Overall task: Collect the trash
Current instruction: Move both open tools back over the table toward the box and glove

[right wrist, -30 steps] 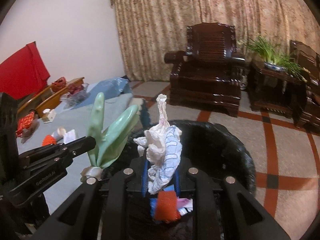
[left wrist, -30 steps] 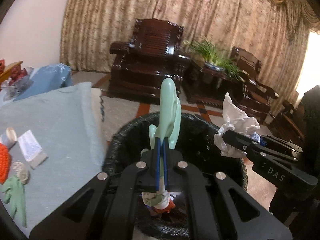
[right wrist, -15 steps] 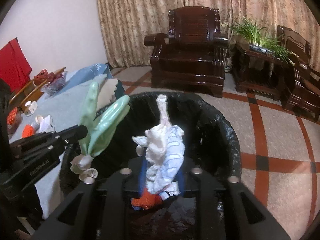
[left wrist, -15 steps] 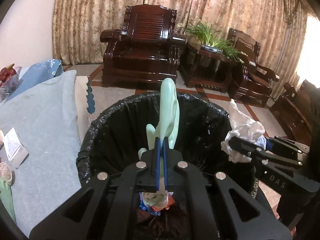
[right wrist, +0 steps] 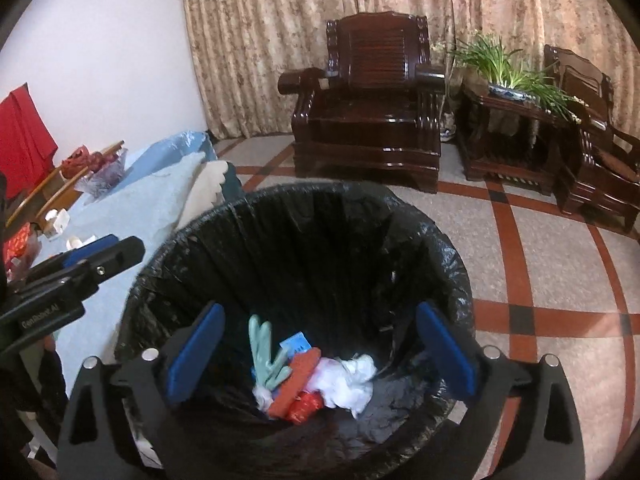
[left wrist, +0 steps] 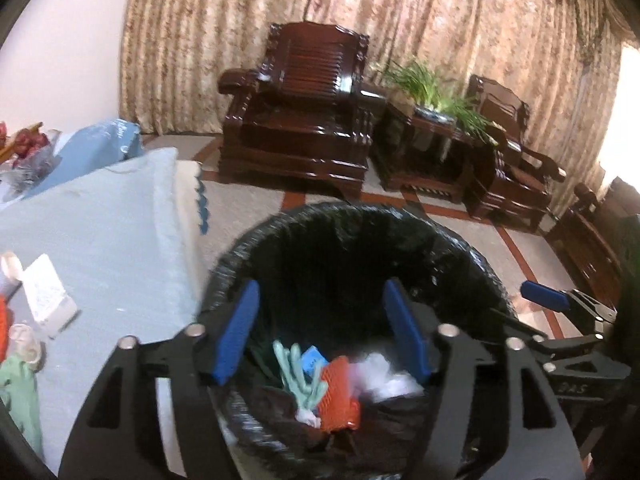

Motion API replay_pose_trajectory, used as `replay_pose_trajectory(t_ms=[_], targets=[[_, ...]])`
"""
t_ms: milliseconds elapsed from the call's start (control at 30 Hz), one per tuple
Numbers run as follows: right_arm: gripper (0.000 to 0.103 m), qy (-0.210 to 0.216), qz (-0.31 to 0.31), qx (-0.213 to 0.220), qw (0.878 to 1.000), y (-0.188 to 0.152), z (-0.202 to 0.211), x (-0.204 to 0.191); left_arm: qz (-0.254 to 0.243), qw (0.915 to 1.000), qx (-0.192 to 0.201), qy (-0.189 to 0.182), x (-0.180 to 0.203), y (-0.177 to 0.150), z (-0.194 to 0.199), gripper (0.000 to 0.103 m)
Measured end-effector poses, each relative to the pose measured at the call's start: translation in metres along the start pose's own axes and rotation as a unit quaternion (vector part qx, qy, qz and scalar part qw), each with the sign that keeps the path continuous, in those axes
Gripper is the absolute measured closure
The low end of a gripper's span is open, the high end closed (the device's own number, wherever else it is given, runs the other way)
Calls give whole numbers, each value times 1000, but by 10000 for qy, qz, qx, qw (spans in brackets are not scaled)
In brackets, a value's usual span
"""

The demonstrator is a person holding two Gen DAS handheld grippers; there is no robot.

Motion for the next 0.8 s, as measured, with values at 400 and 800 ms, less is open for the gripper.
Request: replay_pose_trajectory(t_ms=[400,800], targets=[[6,442,203,408,9980,28,14,-57,329,9961,452,679,-62,12,63,18],[6,1092,849,466,9893,38,-7,-159,833,9815,633,1603,-156,-2,119,18]])
Point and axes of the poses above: each gripper's, at about its wrist camera, not at the fingertips, and z roughly against the way its jaws point, x to its right, y to its top, the point moved 6 cm from there along -z, roughly the way its jaws point, and after that the axes turned 3 degrees about -y, right-handed, at the moved point
